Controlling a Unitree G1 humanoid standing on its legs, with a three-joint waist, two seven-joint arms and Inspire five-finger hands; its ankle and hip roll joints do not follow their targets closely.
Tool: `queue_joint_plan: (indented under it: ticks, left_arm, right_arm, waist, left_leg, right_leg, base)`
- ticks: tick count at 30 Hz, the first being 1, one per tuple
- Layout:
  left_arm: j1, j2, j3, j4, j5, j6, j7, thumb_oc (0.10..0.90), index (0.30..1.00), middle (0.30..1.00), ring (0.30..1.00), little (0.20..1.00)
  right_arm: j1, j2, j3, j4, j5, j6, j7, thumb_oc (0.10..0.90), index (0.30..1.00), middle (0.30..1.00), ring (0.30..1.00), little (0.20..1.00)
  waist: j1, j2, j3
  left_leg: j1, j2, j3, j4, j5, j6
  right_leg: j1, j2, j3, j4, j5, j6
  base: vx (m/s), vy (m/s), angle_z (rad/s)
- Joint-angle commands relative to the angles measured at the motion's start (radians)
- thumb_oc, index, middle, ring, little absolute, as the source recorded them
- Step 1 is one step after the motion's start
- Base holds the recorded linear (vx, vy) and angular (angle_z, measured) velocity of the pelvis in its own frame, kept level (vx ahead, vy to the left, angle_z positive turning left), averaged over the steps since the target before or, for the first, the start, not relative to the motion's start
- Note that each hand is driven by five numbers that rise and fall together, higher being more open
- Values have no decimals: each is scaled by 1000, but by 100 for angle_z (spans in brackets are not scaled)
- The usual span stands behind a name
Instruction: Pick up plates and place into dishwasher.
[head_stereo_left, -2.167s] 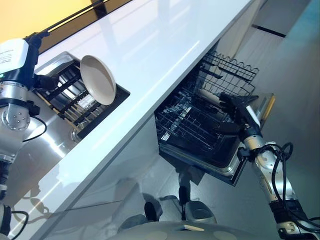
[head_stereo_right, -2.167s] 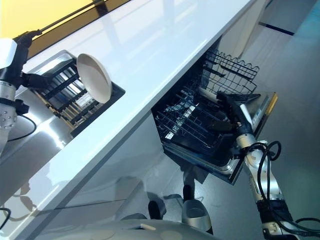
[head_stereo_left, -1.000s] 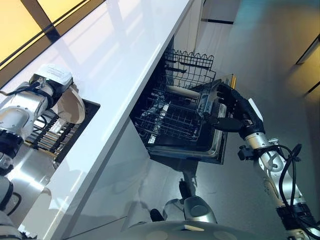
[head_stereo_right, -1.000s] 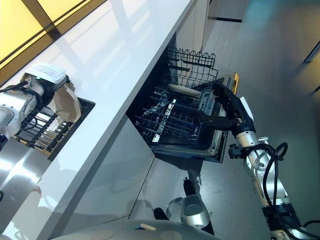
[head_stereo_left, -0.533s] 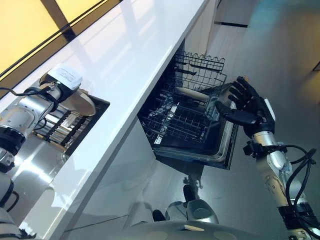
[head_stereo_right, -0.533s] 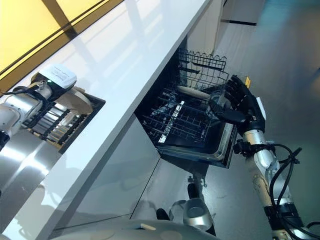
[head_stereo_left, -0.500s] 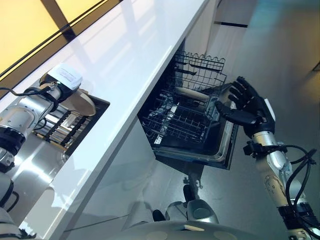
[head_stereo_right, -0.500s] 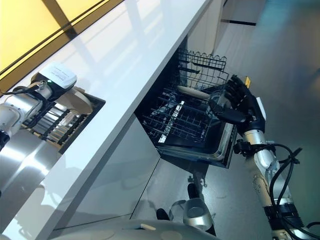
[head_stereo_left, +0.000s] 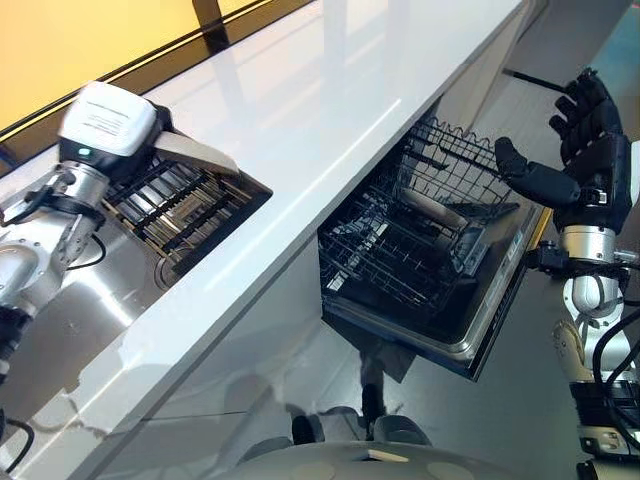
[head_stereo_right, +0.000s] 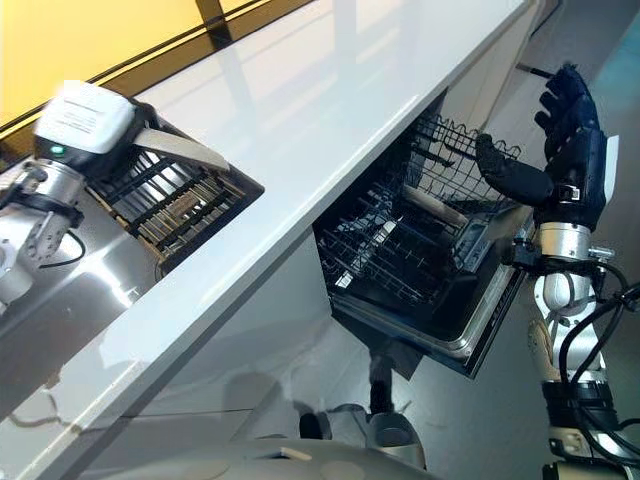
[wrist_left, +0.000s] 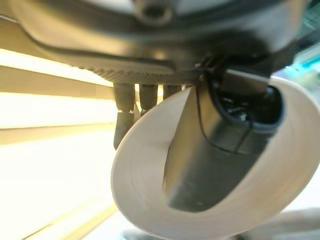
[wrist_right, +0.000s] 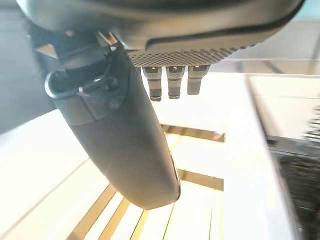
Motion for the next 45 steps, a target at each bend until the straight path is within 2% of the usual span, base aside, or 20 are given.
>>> queue_joint_plan:
  ticks: [1, 4, 7, 13, 19, 30, 35, 45]
  left_arm:
    - [24, 19, 266, -59, -134, 41, 173, 100, 300, 300, 300, 200]
    - [106, -71, 369, -131, -197, -19, 180, 100, 300, 300, 300, 200]
    - [139, -139, 397, -193, -231, -71, 143, 100, 300, 300, 300, 200]
    - [116, -249, 381, -285, -414, -221, 49, 100, 300, 300, 300, 200]
    - [58, -311, 326, -337, -496, -328, -4, 100, 300, 300, 300, 200]
    - [-67, -311, 193, -339, -539, -380, -83, 100, 300, 300, 300, 200]
    - [-131, -312, 121, -332, -551, -392, -115, 100, 300, 300, 300, 200]
    - [-206, -349, 7, -350, -582, -414, -217, 100, 300, 300, 300, 200]
  right_arm:
    - [-99, -116, -93, -96, -158, -129, -61, 800, 900, 900, 900, 900]
    - [-119, -133, -85, -118, -277, -121, -78, 800, 900, 900, 900, 900]
    - [-153, -152, -58, -140, -329, -95, -67, 800, 900, 900, 900, 900]
    - [-240, -165, 28, -145, -402, -69, 16, 800, 900, 900, 900, 900]
    - [-332, -166, 132, -133, -445, -49, 97, 800, 900, 900, 900, 900]
    - [-506, -196, 305, -117, -452, 4, 284, 800, 900, 900, 900, 900]
    - [-557, -194, 355, -126, -443, -12, 322, 800, 900, 900, 900, 900]
    - [-596, -159, 375, -181, -370, -41, 375, 800, 900, 900, 900, 900]
  waist:
    - [41, 3, -108]
    - [60, -6, -108]
    - [74, -14, -105]
    - [105, -25, -104]
    - [125, -30, -103]
    - [125, -31, -105]
    - [113, -29, -108]
    - [88, -22, -108]
  left_leg:
    - [-12, -61, -28, 7, -86, 6]
    - [-16, -57, -43, 7, -81, -1]
    - [-19, -54, -59, 9, -78, -5]
    - [-22, -49, -94, 9, -70, -17]
    - [-28, -44, -121, 9, -60, -27]
    - [-30, -38, -136, 7, -53, -33]
    - [-26, -37, -128, 5, -53, -31]
    - [-13, -38, -114, 5, -61, -24]
  right_leg:
    - [46, 68, -34, 65, -181, 35]
    - [55, 71, -54, 63, -189, 26]
    - [60, 74, -71, 71, -200, 19]
    - [77, 75, -106, 71, -214, 6]
    - [86, 76, -130, 75, -223, -3]
    - [91, 77, -145, 88, -236, -13]
    - [90, 79, -137, 93, -237, -13]
    - [92, 83, -113, 95, -235, -11]
  base:
    - [-22, -82, 22]
    - [-16, -101, 31]
    - [-9, -84, 36]
    - [-5, -77, 34]
    - [-8, -59, 22]
    - [3, -18, 7]
    - [0, 0, 0]
    - [-5, 8, -4]
